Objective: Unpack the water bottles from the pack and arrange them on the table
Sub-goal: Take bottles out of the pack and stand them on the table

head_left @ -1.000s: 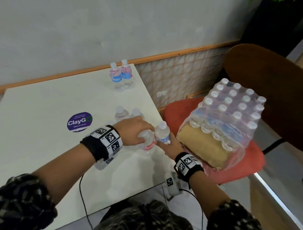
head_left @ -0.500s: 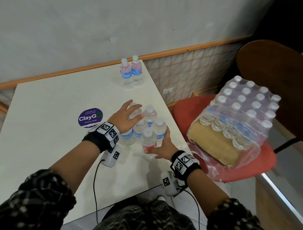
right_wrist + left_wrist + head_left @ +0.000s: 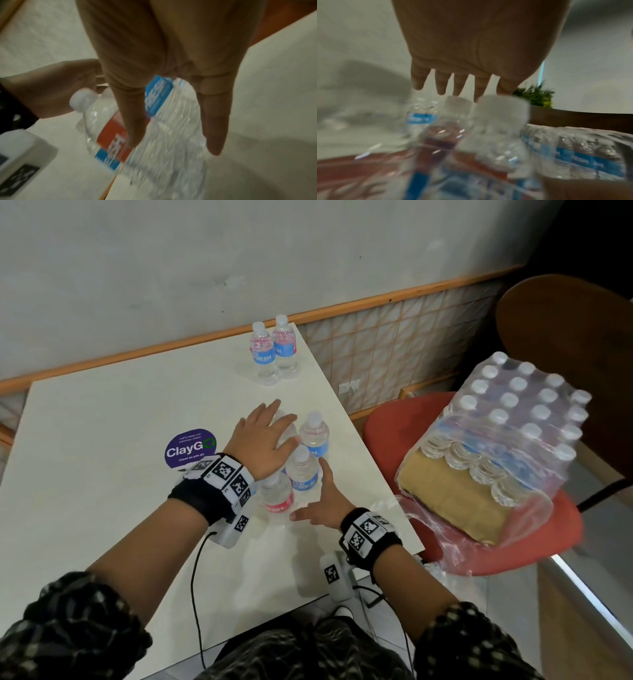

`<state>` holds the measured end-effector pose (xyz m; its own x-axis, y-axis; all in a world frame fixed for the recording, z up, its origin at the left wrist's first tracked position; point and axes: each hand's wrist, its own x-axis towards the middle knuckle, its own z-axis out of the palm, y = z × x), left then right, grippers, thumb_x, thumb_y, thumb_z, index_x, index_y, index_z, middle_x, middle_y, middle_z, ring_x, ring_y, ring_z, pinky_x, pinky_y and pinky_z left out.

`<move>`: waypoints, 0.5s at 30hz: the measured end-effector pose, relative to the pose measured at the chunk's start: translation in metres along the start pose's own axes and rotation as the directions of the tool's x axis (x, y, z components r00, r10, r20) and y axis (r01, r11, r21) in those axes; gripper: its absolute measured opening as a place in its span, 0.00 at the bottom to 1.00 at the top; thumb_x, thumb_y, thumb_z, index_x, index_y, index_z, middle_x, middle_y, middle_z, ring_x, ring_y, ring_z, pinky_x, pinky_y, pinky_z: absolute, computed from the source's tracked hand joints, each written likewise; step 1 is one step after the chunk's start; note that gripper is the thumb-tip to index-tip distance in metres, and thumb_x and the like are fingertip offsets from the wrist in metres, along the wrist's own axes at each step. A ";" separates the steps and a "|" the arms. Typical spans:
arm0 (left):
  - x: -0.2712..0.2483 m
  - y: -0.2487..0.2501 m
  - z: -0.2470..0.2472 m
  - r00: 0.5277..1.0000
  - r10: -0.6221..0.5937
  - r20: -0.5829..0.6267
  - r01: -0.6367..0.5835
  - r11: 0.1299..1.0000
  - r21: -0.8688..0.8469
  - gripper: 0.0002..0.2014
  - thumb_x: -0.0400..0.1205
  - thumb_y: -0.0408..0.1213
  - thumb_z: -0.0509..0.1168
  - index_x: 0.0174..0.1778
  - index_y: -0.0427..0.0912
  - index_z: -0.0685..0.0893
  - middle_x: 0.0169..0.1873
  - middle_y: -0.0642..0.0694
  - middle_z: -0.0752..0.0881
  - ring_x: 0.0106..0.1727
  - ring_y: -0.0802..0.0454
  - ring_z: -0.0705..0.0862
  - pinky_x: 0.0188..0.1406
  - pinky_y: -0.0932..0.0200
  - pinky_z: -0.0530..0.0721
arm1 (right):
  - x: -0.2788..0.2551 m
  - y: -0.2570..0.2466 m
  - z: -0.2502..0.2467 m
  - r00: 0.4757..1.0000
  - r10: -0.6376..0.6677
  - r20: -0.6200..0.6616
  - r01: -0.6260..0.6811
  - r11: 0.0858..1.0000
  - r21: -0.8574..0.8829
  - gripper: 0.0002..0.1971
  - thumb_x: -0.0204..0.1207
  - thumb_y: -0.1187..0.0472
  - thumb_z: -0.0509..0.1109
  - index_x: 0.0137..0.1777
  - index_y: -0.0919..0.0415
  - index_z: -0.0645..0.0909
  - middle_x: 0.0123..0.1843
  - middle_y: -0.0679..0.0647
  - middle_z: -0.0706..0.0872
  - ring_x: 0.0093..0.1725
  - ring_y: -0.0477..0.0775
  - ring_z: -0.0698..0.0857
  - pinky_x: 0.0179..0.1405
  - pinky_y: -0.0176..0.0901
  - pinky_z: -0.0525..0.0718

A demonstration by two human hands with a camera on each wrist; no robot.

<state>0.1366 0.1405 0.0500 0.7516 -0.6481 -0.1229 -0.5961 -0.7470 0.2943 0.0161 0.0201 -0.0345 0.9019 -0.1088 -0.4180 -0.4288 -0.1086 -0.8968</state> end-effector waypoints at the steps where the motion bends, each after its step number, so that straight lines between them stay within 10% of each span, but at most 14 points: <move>1: -0.001 0.013 -0.003 0.998 0.044 -0.032 -0.043 0.998 0.038 0.29 0.82 0.58 0.53 0.80 0.55 0.62 0.84 0.48 0.49 0.84 0.45 0.47 0.82 0.39 0.51 | -0.005 0.000 -0.014 0.997 0.079 0.019 -0.079 0.997 -0.019 0.51 0.66 0.67 0.80 0.80 0.46 0.51 0.72 0.45 0.69 0.69 0.53 0.75 0.52 0.41 0.81; 8: 0.014 0.061 0.019 0.983 0.142 0.115 -0.160 0.972 0.171 0.28 0.84 0.51 0.56 0.81 0.52 0.61 0.84 0.49 0.43 0.84 0.47 0.41 0.81 0.37 0.53 | -0.053 0.021 -0.148 0.904 0.161 -0.397 -0.227 0.966 -0.125 0.17 0.71 0.61 0.74 0.61 0.59 0.80 0.51 0.54 0.84 0.44 0.49 0.82 0.47 0.47 0.82; 11: 0.021 0.076 0.031 0.982 0.119 0.148 -0.161 0.934 0.318 0.25 0.84 0.51 0.55 0.79 0.52 0.65 0.84 0.51 0.44 0.84 0.46 0.40 0.80 0.37 0.54 | -0.077 0.034 -0.213 0.743 0.230 -0.629 -0.363 0.928 -0.088 0.28 0.71 0.50 0.73 0.71 0.53 0.74 0.69 0.58 0.80 0.65 0.60 0.81 0.67 0.55 0.78; 15: 0.019 0.076 0.023 0.992 0.050 0.115 -0.087 0.938 0.336 0.24 0.84 0.53 0.54 0.77 0.54 0.66 0.84 0.49 0.52 0.84 0.44 0.44 0.80 0.34 0.48 | -0.067 0.015 -0.242 0.758 0.310 -0.574 -0.415 0.908 -0.057 0.24 0.83 0.49 0.60 0.74 0.59 0.72 0.75 0.57 0.75 0.73 0.59 0.73 0.72 0.52 0.70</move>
<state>0.0989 0.0684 0.0487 0.6831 -0.6975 -0.2163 -0.7190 -0.6942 -0.0322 -0.0637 -0.2132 0.0155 0.5206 -0.6833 -0.5119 -0.7666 -0.1102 -0.6326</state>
